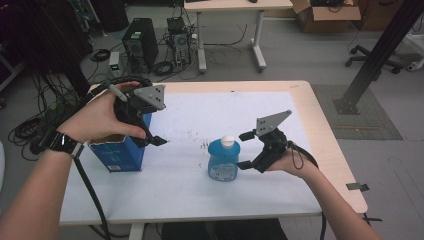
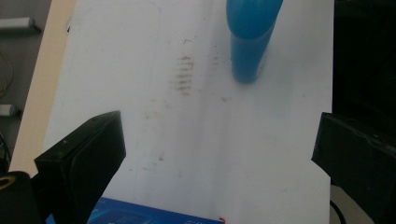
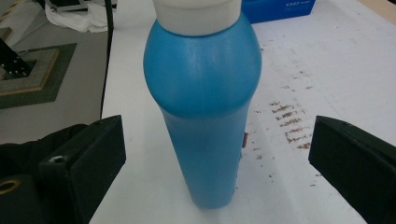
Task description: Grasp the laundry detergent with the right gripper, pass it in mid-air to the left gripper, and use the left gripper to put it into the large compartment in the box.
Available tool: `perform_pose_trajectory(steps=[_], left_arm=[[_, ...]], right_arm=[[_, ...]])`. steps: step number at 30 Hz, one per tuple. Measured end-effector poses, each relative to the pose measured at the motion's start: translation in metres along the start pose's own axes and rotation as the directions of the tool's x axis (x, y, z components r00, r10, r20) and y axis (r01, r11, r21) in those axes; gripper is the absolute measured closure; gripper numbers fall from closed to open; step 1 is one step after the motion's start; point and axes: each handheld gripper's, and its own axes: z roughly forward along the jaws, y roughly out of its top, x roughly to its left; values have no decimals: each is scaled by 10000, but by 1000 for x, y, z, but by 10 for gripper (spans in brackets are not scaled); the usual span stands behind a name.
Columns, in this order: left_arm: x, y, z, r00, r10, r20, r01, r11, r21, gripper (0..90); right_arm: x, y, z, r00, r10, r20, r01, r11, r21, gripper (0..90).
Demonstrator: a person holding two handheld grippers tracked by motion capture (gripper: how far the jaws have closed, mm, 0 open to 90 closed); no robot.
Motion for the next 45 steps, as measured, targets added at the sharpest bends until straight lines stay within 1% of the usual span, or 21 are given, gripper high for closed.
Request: perform_pose_trajectory(steps=[2,3,5,6,8,10,11,14,16,19,26,33,45], left_arm=[[0,0,0,10000,3,-12,-3,10000,-11,30],[0,0,-1,10000,-4,-30,4,10000,-17,30],[0,0,-1,10000,6,-42,-7,10000,-38,30],[0,0,-1,10000,22,-44,-22,10000,-21,30],[0,0,-1,10000,16,-42,-16,10000,-30,30],[-1,0,-1,10000,28,-54,-28,10000,-38,30],[-1,0,-1,10000,28,-54,-28,10000,-38,30],[-2,-1,-1,10000,19,-50,-19,10000,-41,30],[-1,-1,-2,10000,24,-54,-24,10000,-37,30],[-1,-1,-2,10000,14,-64,-15,10000,-67,30],[-2,0,0,10000,37,-18,-37,10000,-51,30],[-2,-1,0,10000,21,-50,-21,10000,-54,30],[-3,-2,-1,10000,5,-41,-5,10000,-67,30]], right_arm=[[0,-1,3,10000,34,-84,-34,10000,27,36],[2,-1,6,10000,-26,48,27,10000,-44,37],[2,0,8,10000,-28,15,28,10000,-13,38],[2,0,12,10000,-32,26,32,10000,-7,37],[2,0,13,10000,-15,-18,15,10000,-61,38],[1,0,20,9999,88,-74,-89,9998,-159,39],[1,0,20,9999,88,-74,-89,9998,-159,39],[1,-1,27,9998,116,-171,-119,9998,-163,49],[2,-1,28,9999,96,-108,-98,9998,-186,50],[2,-1,33,9998,140,-171,-145,9995,-290,63],[1,-4,38,9994,262,-224,-273,9984,-493,79],[2,-5,40,9995,203,-224,-217,9978,-633,104],[3,-4,46,9999,69,-154,-77,9985,-548,154]])
